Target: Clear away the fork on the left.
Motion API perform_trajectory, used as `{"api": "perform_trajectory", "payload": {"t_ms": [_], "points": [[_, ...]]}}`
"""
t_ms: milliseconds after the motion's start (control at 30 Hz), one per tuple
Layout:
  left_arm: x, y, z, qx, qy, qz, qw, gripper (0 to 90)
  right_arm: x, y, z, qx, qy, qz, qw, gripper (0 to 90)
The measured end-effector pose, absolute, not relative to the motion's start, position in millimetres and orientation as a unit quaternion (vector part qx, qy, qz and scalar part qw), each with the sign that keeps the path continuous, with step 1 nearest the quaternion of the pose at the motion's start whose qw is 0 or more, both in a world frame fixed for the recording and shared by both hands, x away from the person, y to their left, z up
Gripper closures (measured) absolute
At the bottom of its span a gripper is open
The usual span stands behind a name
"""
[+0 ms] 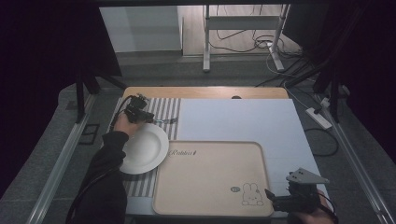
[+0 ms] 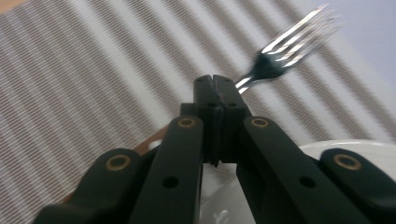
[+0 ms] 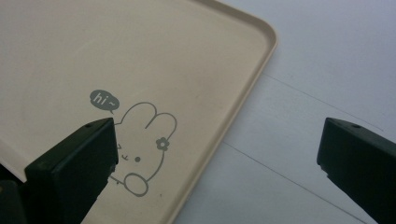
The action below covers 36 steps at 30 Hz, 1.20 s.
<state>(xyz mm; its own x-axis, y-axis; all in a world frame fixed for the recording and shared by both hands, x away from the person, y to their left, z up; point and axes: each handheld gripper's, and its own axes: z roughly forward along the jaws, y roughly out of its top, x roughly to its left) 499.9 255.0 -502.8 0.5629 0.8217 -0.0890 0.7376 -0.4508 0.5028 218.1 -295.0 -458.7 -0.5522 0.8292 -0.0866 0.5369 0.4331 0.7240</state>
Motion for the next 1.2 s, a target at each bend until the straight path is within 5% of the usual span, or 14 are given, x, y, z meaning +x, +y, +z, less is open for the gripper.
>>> {"api": "perform_trajectory", "payload": {"t_ms": [333, 1033, 1200], "points": [[516, 291, -519, 0.835, 0.510, 0.091, 0.185, 88.8, 218, -295, -459, 0.417, 0.818, 0.330, 0.219, 0.0], [498, 297, -508, 0.850, 0.487, 0.042, 0.194, 88.3, 217, -294, -459, 0.412, 0.821, 0.325, 0.223, 0.0], [505, 286, -496, 0.848, 0.481, 0.059, 0.214, 65.2, 217, -293, -459, 0.412, 0.822, 0.324, 0.223, 0.0]]}}
